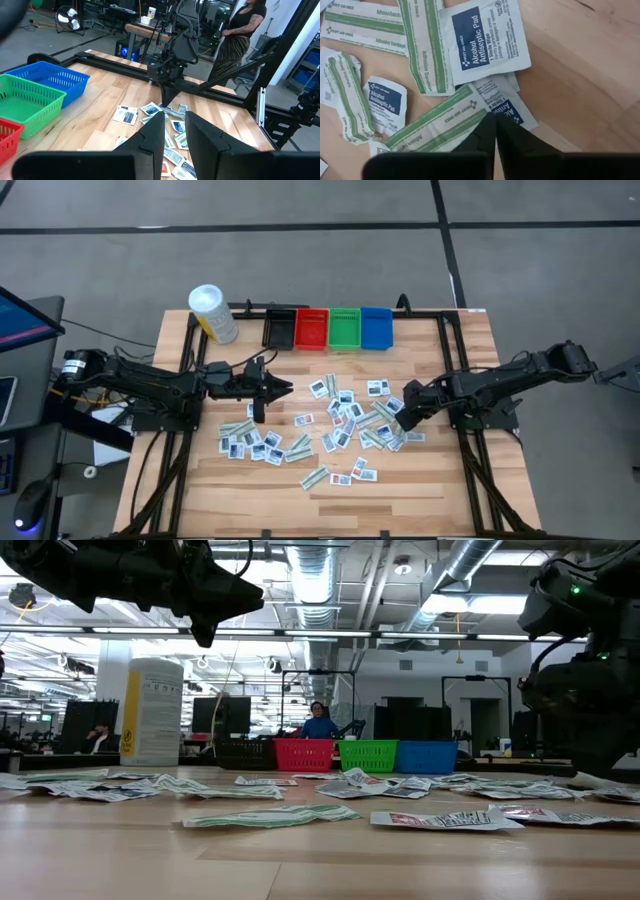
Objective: Pick & Place First Aid Supplies
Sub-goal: Put the bandage pack into the blue bin
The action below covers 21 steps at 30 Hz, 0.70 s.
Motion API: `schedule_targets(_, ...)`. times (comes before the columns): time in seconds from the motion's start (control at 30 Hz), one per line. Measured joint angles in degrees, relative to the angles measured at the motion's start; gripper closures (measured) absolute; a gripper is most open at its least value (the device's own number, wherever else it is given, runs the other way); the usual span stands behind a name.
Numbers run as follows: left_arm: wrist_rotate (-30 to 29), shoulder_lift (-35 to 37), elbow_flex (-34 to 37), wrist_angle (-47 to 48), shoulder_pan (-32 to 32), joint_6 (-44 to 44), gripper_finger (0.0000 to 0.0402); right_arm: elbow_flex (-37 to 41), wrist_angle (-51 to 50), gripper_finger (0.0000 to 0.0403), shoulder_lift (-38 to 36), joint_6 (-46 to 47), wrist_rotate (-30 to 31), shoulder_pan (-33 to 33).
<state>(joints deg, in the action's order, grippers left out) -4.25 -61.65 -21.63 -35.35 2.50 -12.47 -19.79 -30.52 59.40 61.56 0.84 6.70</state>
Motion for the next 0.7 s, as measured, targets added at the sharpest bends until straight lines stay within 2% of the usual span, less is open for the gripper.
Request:
schedule_targets(0.33,0.0,0.0,0.0,0.0,0.0,0.0,0.0325,-0.2,-0.2,0.0401,0.0,0.0,-4.7,0.0)
schedule_targets(0.7,0.0,0.0,0.0,0.0,0.0,0.2,0.0325,-5.2,-0.3,0.0401,-0.2,-3.4,-5.0,-0.1)
